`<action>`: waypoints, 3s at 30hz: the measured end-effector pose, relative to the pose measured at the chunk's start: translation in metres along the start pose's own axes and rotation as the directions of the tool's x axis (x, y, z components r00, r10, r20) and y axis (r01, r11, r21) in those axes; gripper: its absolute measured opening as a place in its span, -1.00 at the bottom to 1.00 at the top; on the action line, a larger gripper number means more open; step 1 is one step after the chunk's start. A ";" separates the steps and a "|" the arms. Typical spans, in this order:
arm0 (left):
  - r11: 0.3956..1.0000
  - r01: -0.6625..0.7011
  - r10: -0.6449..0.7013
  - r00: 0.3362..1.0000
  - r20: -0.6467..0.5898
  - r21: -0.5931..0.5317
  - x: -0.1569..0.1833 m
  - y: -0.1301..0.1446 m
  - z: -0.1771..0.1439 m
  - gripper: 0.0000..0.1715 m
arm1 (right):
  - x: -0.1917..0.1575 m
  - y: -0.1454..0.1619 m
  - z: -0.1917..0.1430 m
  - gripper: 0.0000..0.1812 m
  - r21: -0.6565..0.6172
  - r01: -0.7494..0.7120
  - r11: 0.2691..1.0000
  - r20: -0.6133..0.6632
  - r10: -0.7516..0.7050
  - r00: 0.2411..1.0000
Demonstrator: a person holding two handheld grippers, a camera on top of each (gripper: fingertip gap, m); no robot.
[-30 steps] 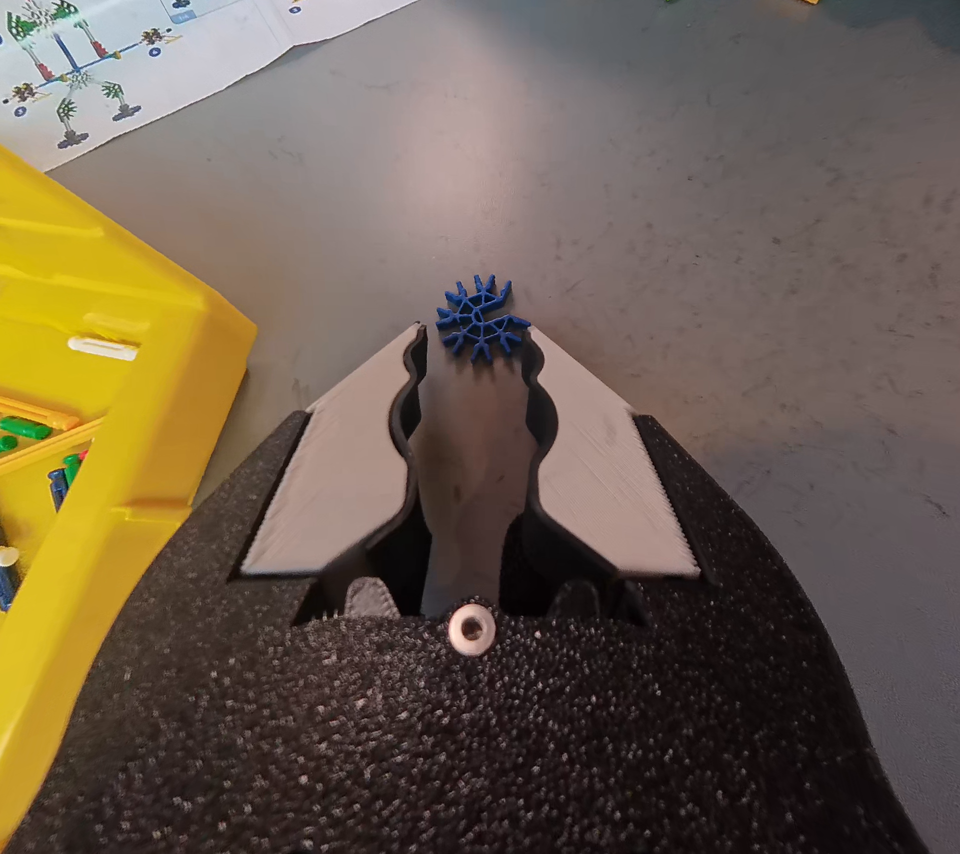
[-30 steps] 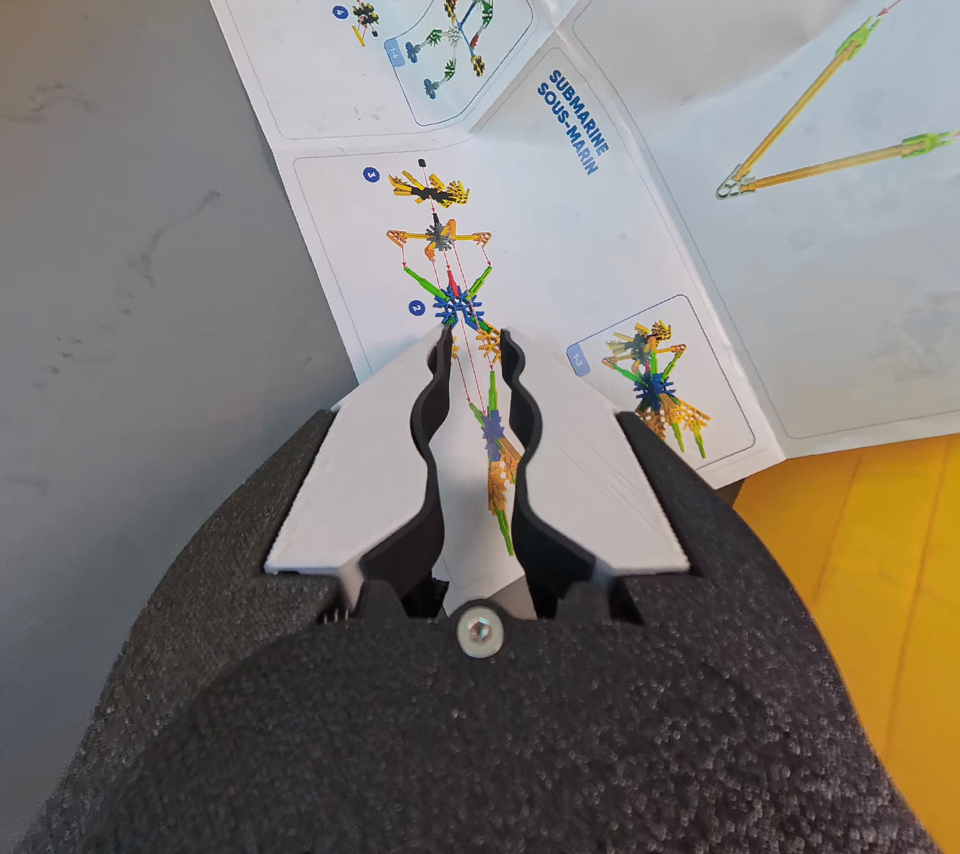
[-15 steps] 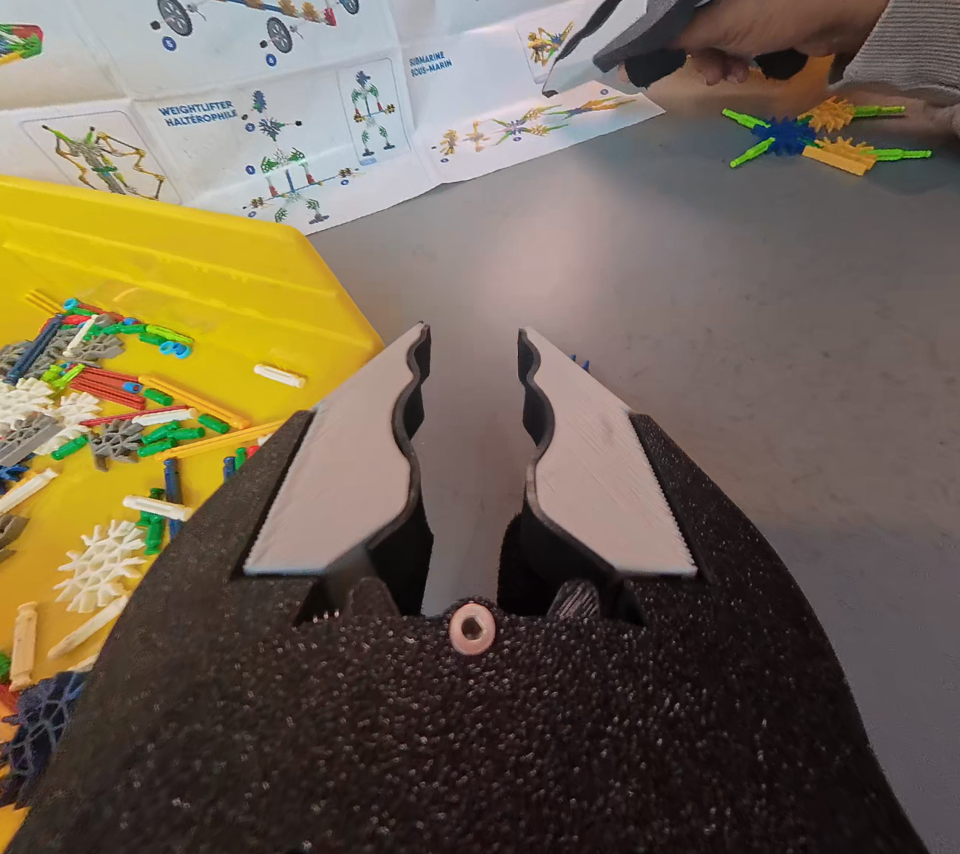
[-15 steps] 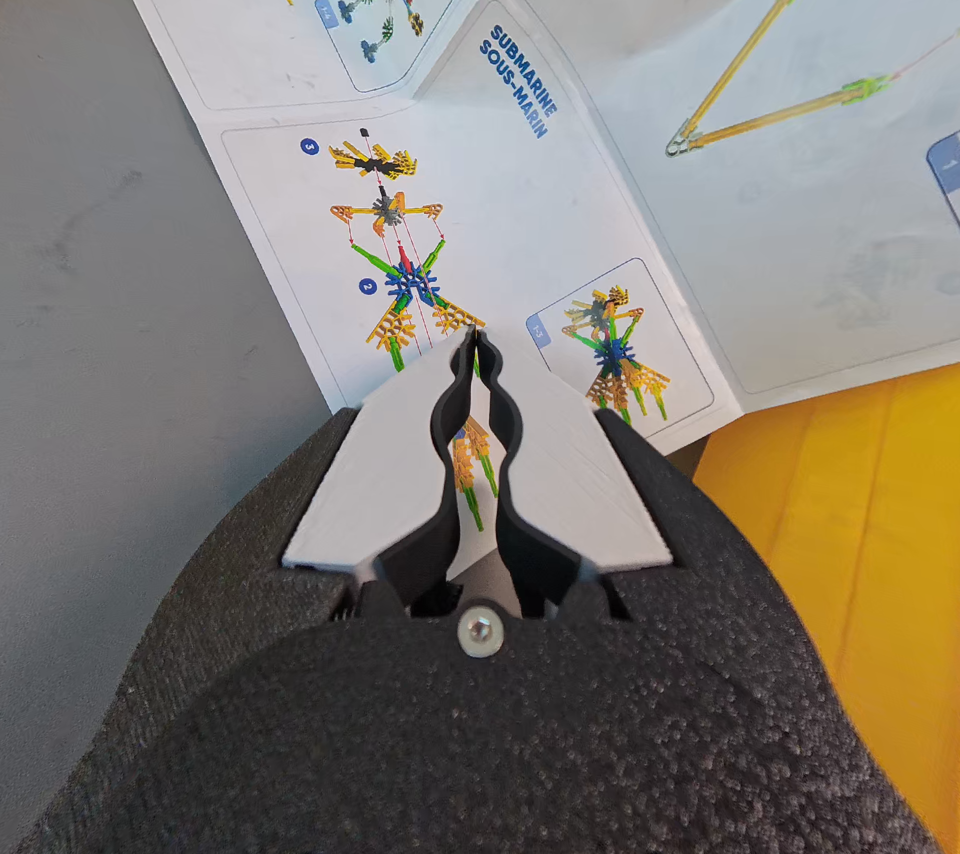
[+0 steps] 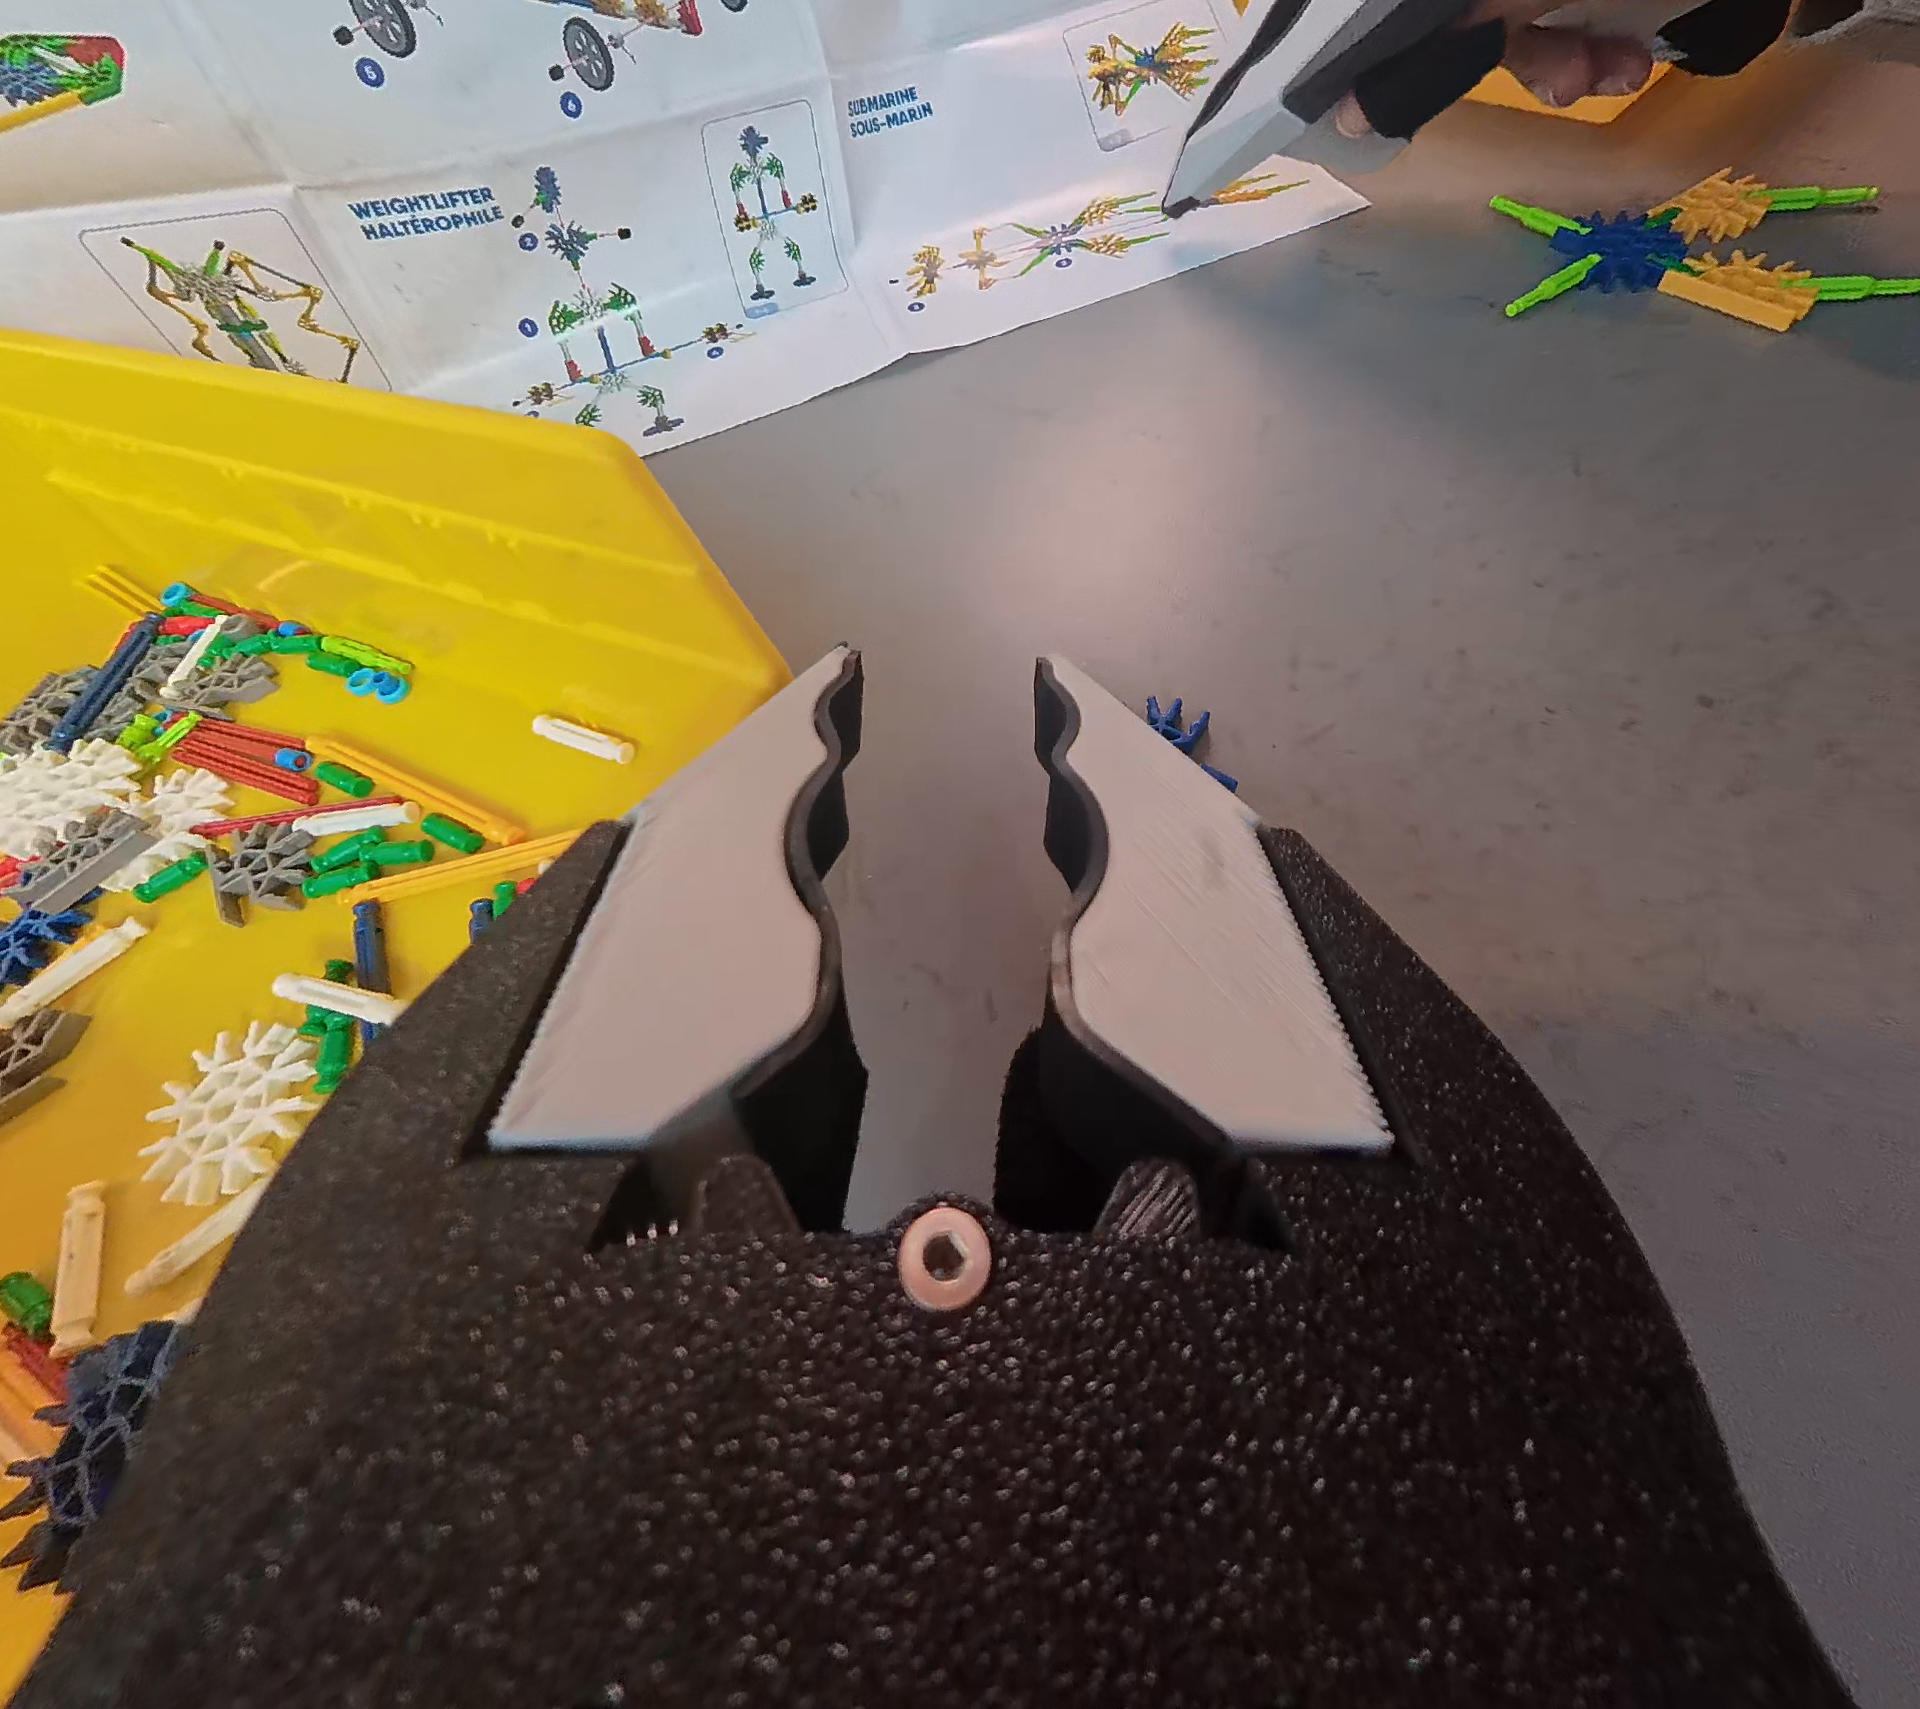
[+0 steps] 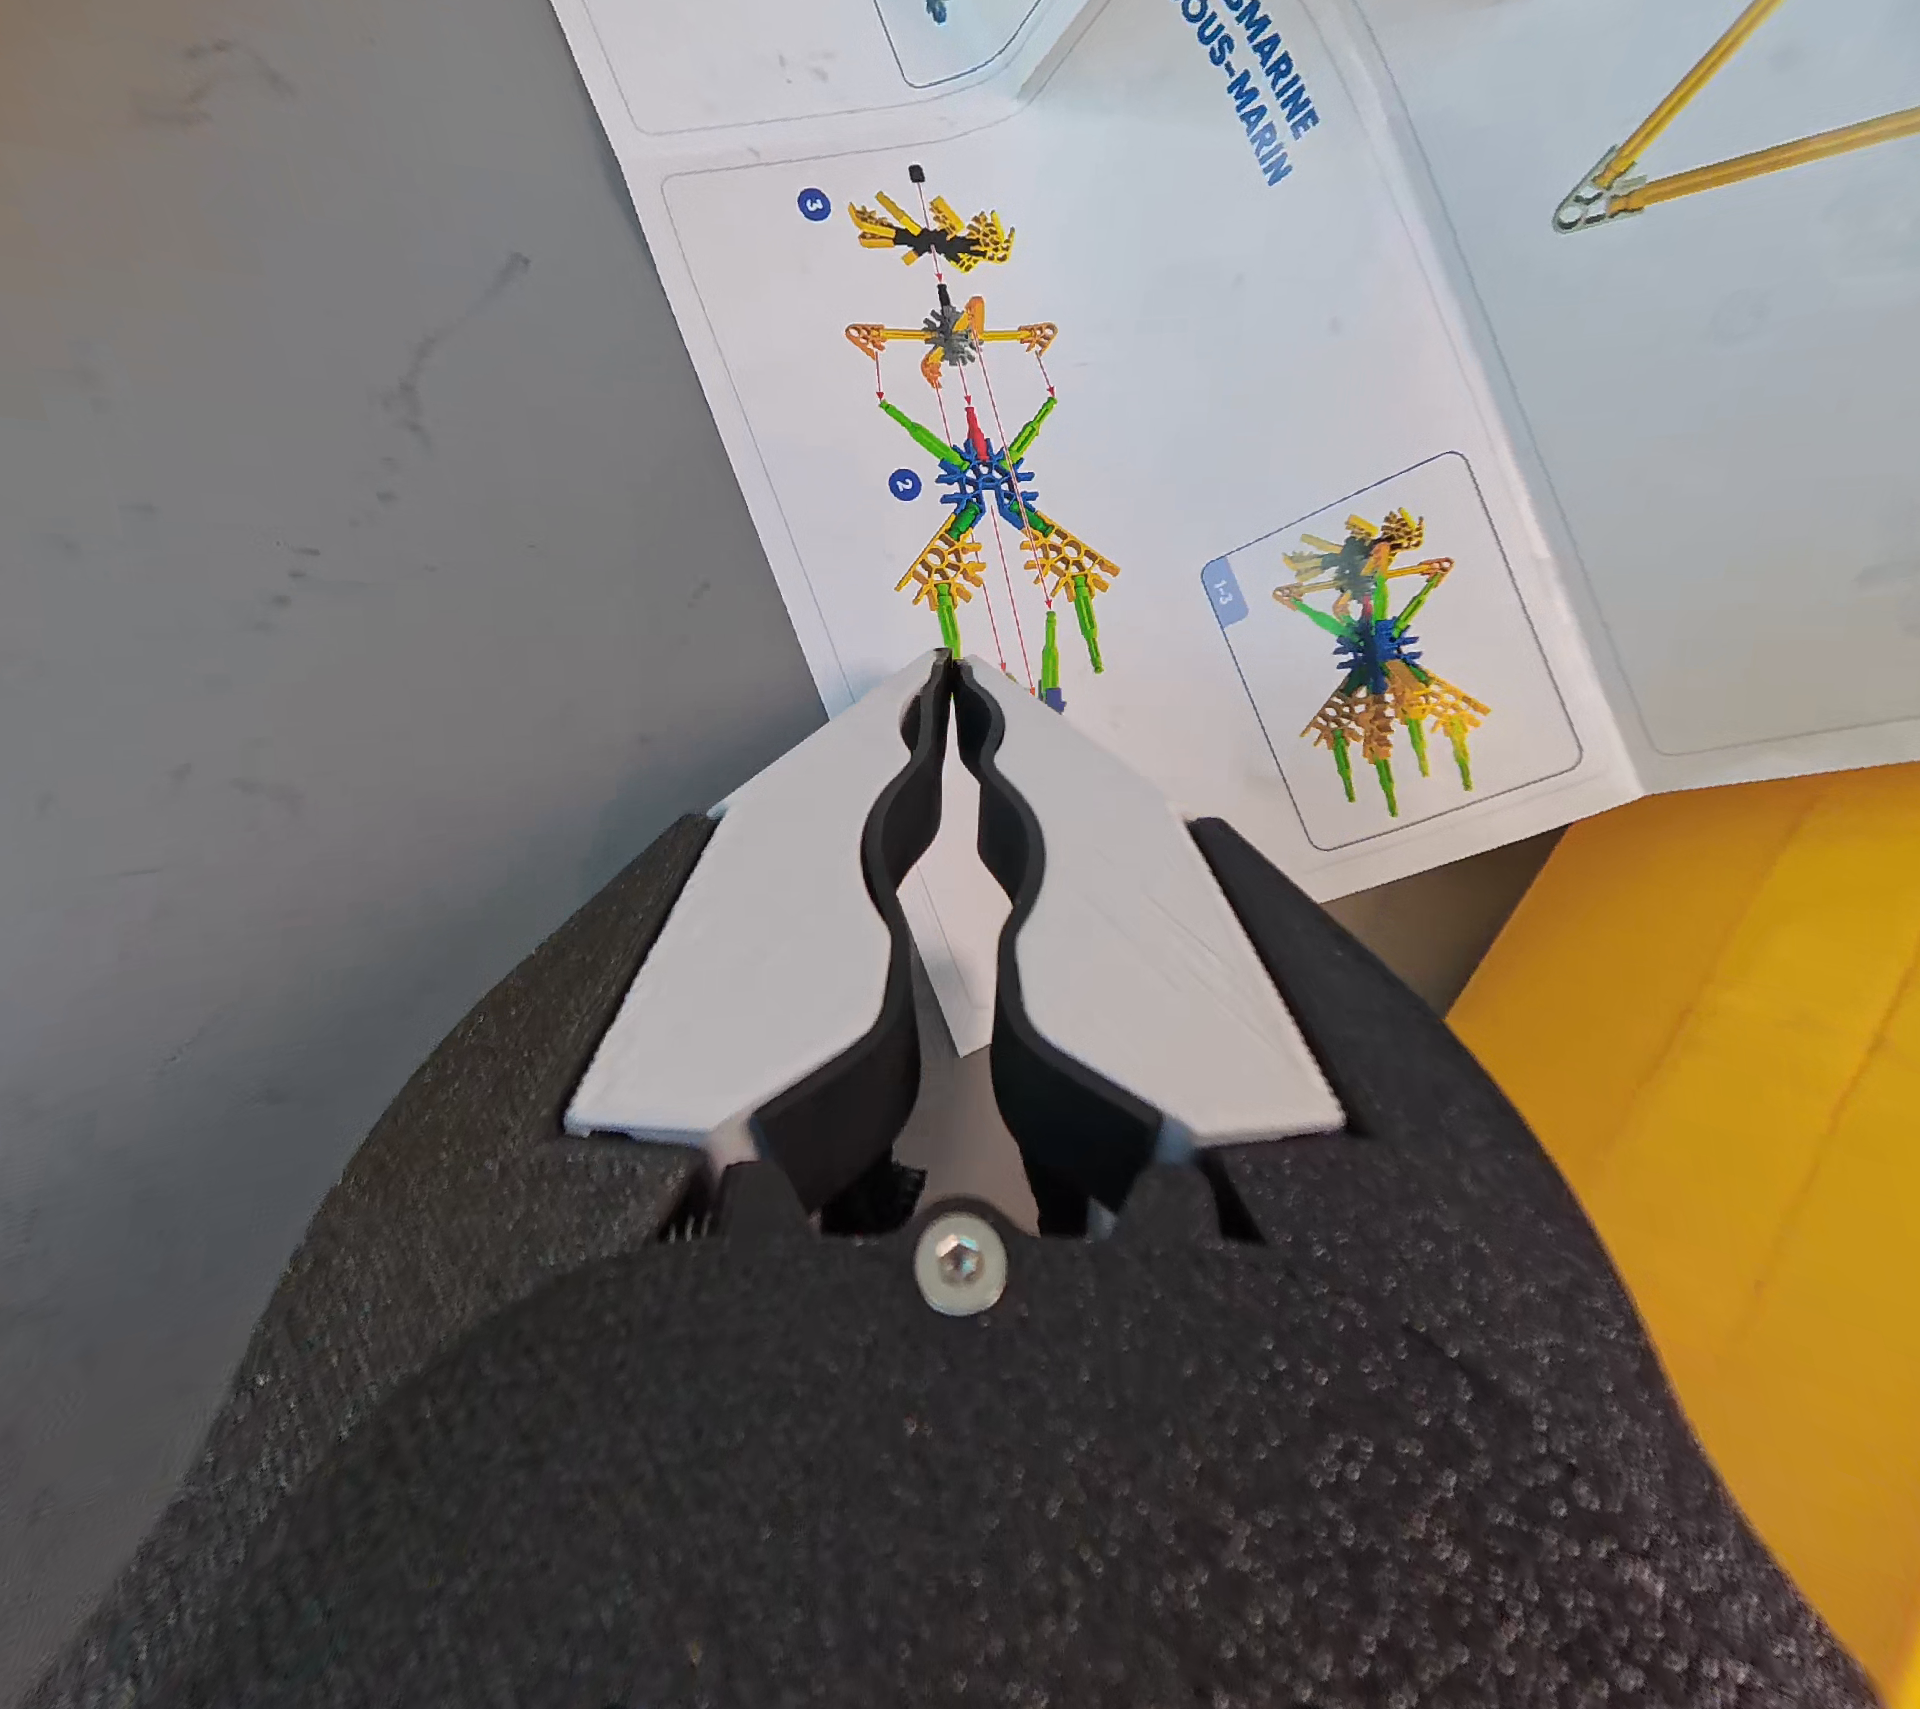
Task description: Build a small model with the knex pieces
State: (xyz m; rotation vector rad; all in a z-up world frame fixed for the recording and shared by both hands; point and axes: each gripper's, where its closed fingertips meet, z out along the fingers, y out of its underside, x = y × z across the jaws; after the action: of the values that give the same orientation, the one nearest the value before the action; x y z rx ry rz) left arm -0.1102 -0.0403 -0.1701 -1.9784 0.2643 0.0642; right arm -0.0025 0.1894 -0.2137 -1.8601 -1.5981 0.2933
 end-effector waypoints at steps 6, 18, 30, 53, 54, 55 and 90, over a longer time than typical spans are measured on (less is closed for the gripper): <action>1.000 -0.002 0.001 1.000 -0.008 -0.008 0.001 0.002 0.002 -0.62 | 0.006 0.004 0.008 -1.00 -0.003 -0.017 1.000 -0.030 0.017 0.999; 1.000 -0.010 0.010 1.000 -0.007 -0.014 0.003 0.005 0.004 -0.62 | 0.016 -0.020 0.014 -1.00 0.105 0.015 0.994 -0.122 -0.002 0.993; 1.000 -0.005 0.005 1.000 -0.008 -0.016 0.003 0.006 0.004 -0.65 | 0.007 -0.012 0.012 -0.97 0.068 0.049 0.996 -0.065 -0.044 0.997; 1.000 0.003 -0.003 1.000 -0.010 -0.011 0.003 0.005 0.003 -0.64 | 0.012 -0.020 0.027 -0.87 0.115 -0.046 0.992 -0.012 0.048 0.999; 1.000 0.003 -0.003 1.000 -0.009 -0.011 0.003 0.005 0.003 -0.64 | 0.012 -0.020 0.027 -0.86 0.114 -0.049 0.992 -0.010 0.050 0.999; 1.000 0.002 -0.002 1.000 -0.007 -0.012 0.002 0.005 0.003 -0.64 | 0.012 -0.020 0.027 -0.86 0.116 -0.049 0.992 -0.009 0.050 0.999; 0.968 0.130 -0.179 0.958 0.226 0.215 -0.094 -0.047 -0.081 -0.55 | -0.085 -0.132 -0.174 -0.93 0.686 -0.069 0.724 0.308 -0.203 0.930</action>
State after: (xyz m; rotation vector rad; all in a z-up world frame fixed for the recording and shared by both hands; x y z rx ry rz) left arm -0.1974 -0.0811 -0.0794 -1.7654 -0.0446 0.1720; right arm -0.0291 0.0562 -0.0224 -1.1899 -1.4844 1.1015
